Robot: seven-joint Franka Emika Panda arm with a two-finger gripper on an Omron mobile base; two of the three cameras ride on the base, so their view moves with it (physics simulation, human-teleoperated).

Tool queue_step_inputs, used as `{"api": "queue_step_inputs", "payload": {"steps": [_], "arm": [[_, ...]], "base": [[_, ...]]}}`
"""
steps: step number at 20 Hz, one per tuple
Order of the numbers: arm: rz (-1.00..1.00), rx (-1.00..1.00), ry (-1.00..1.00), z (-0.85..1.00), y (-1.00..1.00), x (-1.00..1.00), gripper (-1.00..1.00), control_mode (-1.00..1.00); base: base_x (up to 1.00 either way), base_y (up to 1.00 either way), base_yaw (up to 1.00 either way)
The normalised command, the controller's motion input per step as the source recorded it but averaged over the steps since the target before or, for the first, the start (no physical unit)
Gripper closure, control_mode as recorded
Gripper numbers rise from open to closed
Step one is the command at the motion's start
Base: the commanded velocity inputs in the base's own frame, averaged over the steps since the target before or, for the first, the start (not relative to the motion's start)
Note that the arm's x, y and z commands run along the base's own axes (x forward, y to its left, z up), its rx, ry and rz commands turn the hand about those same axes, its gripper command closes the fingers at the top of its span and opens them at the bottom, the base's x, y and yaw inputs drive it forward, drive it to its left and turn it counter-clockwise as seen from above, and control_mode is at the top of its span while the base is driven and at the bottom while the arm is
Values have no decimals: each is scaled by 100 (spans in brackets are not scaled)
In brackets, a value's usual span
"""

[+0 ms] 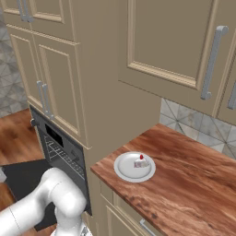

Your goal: Take the baked cake out of the oven and place it on the plate for cooling. Then close the oven door.

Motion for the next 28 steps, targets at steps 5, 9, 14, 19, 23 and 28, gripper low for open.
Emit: {"api": "queue_step_inputs", "payload": {"steps": [5, 9, 14, 19, 23, 28], "arm": [[0, 0, 0, -43, -22, -8, 100, -100], [2, -2, -3, -68, -16, -66, 100, -100], [3, 0, -11, -30, 0, -91, -100, -100], [0, 0, -7, -24, 0, -52, -100, -100], [0, -1, -3, -40, 0, -5, -100, -100], [-2, 0, -1, -32, 3, 11, -100, -100]], "base": [[0, 0, 0], [0, 0, 0], [0, 0, 0], [0, 0, 0], [0, 0, 0], [0, 0, 0]]}}
